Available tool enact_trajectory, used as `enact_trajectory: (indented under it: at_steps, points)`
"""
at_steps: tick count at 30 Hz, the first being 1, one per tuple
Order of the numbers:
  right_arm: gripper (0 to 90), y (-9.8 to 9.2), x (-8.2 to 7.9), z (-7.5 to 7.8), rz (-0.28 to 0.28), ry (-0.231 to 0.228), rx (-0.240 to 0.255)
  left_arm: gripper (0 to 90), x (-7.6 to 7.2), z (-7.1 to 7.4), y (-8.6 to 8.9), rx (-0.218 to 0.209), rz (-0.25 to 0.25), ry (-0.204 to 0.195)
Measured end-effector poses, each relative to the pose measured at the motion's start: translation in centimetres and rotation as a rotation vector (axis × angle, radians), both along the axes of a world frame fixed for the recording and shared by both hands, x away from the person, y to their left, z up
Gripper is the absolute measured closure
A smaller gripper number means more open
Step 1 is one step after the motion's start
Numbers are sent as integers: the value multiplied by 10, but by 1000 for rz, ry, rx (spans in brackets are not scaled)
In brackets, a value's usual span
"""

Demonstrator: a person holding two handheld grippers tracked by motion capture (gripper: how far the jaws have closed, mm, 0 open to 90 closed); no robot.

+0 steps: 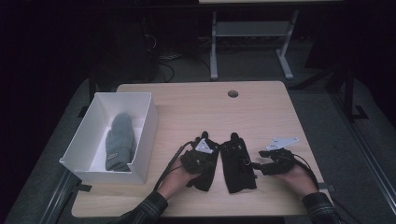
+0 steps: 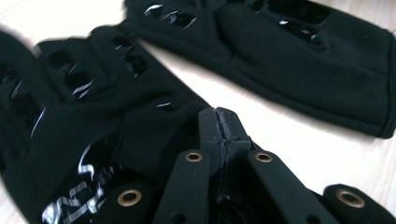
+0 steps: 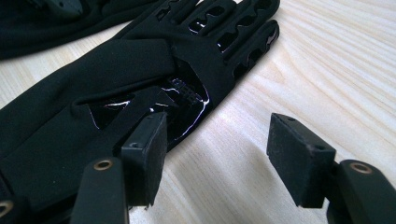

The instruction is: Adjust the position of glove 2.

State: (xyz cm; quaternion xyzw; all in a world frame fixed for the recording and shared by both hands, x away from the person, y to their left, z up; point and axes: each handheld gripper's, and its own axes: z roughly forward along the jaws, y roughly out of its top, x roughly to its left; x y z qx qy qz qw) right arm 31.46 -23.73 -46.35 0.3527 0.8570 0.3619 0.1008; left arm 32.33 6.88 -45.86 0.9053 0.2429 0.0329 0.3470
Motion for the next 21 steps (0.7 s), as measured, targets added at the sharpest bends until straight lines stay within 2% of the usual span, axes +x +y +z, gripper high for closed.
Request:
enact_trajectory:
  at_steps: [2,4,9,11,15,19,21]
  points:
    - [382,0,0,0,2,1,-1,827,0,4,3,-3,5,-23]
    - [384,0,0,0,4,1,1,815,3,10,11,-15,32,-33]
    - [409,1,0,0,14,2,3,725,11,18,42,-18,132,-51]
    - [429,1,-1,0,17,4,6,675,15,18,55,-5,167,-40]
    - [572,1,0,1,21,4,5,624,20,12,66,8,204,-19]
    - [725,3,0,2,28,10,2,594,24,5,66,-1,221,17]
    - [806,4,0,2,39,1,1,595,25,2,65,15,220,22]
